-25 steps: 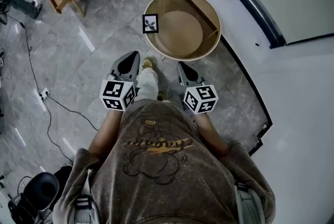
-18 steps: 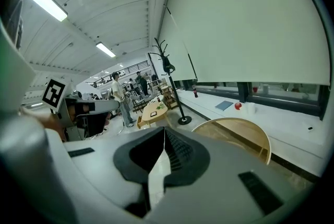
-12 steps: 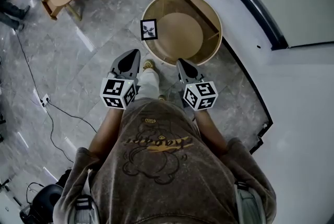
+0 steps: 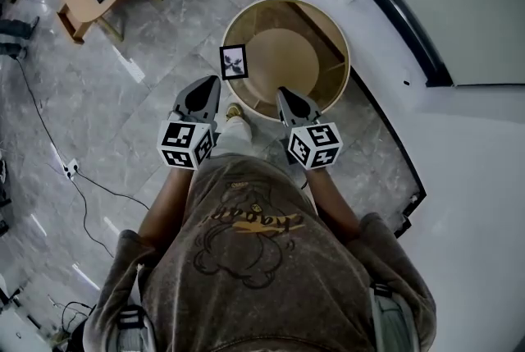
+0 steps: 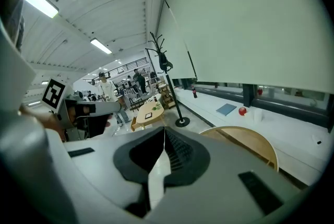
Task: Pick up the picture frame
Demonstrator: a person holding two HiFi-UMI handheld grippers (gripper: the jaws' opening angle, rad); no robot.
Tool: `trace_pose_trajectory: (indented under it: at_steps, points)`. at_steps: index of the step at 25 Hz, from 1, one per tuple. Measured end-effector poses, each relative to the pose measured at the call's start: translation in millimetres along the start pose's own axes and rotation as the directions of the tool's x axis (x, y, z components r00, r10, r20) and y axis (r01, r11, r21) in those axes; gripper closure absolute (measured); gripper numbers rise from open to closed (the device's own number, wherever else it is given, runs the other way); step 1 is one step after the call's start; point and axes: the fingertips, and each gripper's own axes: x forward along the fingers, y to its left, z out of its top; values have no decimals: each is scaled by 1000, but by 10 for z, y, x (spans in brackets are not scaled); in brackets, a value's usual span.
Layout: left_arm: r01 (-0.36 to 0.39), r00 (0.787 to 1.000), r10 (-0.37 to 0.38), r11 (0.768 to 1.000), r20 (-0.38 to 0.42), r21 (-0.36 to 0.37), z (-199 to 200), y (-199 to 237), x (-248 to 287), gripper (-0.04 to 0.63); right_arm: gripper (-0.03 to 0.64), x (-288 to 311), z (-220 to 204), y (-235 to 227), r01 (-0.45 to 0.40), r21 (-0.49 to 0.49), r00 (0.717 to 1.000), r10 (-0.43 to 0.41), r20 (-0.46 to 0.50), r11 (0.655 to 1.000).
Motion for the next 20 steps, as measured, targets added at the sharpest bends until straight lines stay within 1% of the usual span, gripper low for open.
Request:
trace_pose_trajectory:
  at_steps: [6,14,20]
  points:
    - [27,1000,-26,1000,-12,5,211,320,373,577,597,399,265,-102,12,-11,1000,-12,-9,1000]
    - [89,996,-88,996,-33,11,417,687,783,577,597,858,580,-249,72,5,997,-72,8,997]
    - [118,990,-116,993,-79,15,430,719,1039,577,597,915,707,-368,105,17,994,-105,12,994]
